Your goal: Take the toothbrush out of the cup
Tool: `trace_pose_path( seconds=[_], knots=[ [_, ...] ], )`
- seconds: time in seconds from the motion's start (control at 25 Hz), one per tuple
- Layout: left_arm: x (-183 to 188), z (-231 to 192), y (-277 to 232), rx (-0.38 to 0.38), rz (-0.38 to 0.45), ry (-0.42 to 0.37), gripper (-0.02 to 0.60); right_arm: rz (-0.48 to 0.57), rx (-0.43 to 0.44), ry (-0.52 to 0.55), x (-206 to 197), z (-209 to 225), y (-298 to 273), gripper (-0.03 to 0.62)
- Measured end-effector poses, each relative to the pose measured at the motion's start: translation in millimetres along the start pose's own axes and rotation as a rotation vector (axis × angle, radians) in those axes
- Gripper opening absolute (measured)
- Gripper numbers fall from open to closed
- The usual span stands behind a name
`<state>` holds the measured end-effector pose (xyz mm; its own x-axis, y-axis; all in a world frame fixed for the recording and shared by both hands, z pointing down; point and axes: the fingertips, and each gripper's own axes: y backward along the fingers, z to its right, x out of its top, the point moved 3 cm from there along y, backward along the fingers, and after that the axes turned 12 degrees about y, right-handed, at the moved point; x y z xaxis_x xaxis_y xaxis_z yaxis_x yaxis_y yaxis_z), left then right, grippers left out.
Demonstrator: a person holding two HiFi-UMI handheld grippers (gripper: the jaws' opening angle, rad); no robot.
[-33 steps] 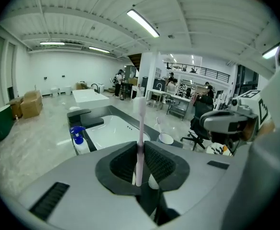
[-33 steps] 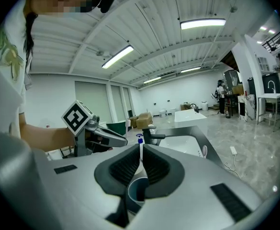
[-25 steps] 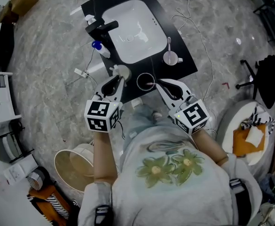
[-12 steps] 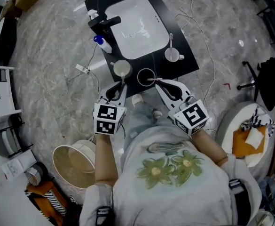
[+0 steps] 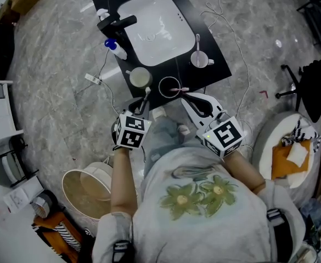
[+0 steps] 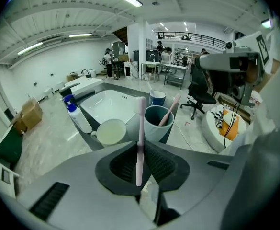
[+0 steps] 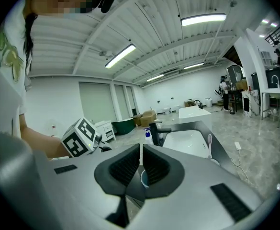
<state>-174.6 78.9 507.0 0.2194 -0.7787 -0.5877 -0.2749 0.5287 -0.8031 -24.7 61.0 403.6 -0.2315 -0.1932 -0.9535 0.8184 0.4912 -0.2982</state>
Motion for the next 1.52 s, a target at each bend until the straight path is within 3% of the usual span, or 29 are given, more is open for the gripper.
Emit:
trace_pose_path(
  seconds=[0.32, 0.8, 1.52],
  knots=[
    [-21.5, -7.4, -46.7, -0.052, -0.115, -0.014, 0.063, -0.01, -0.007, -0.023, -1.7, -1.6, -12.2, 0.046],
    [-26.2, -23.9, -85.4, -0.115, -0.149, 0.06, 0.064, -0.048, -0.026, -0.03, -3.5, 1.1, -30.4, 0.046],
    [-44.7, -28.9, -125.3, -0.093, -0.215, 0.093, 0.063, -0.078, -0.063, -0.022, -6.1, 10.8, -37.5, 0.046]
  ],
)
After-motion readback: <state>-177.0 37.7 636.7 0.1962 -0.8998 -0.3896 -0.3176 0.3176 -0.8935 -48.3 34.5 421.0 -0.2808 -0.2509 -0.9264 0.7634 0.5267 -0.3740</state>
